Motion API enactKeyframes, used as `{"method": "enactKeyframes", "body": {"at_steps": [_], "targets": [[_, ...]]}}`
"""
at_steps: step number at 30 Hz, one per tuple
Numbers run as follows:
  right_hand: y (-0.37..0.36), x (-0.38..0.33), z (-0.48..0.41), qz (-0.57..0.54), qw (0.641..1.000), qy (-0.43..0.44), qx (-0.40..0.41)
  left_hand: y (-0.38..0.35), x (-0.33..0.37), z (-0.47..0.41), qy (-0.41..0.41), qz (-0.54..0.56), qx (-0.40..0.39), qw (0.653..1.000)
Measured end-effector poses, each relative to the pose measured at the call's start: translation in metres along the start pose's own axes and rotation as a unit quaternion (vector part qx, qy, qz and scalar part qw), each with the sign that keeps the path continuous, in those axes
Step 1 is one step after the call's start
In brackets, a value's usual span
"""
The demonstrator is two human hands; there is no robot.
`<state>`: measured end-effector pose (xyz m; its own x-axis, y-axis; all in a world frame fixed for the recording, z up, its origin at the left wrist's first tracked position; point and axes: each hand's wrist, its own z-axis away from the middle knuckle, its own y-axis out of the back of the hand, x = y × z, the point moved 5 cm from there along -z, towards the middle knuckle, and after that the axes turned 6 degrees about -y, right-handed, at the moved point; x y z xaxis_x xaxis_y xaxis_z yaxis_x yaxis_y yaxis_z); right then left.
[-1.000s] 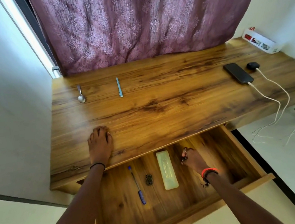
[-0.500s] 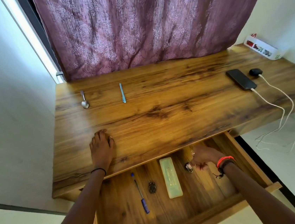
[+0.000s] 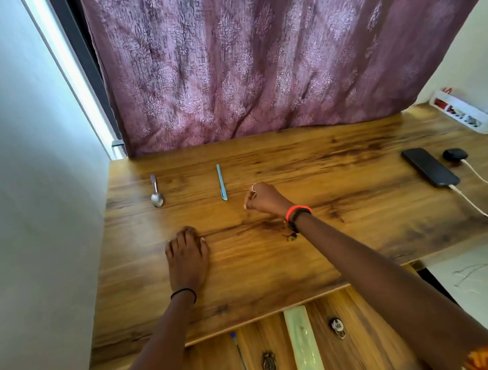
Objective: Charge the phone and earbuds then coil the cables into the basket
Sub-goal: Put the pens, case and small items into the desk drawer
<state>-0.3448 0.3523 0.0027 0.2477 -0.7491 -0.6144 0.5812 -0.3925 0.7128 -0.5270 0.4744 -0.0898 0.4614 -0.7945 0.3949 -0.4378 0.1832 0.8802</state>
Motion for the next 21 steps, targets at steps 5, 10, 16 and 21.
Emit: {"method": "enactKeyframes", "body": {"at_steps": [5, 10, 16, 21], "targets": [[-0.022, -0.024, -0.051, 0.022, 0.999, -0.006, 0.047, 0.001, 0.000, -0.001, 0.003, -0.011, 0.009, 1.000], [-0.040, -0.031, -0.082, -0.009, 0.997, -0.049, 0.055, 0.002, 0.001, -0.001, 0.010, -0.015, 0.023, 1.000], [-0.056, -0.031, -0.099, 0.020, 0.996, -0.035, 0.079, 0.002, 0.000, -0.002, 0.010, -0.006, 0.020, 1.000], [-0.054, -0.022, -0.098, 0.015, 0.998, -0.026, 0.058, 0.003, 0.001, -0.002, 0.008, -0.005, 0.013, 1.000]]}}
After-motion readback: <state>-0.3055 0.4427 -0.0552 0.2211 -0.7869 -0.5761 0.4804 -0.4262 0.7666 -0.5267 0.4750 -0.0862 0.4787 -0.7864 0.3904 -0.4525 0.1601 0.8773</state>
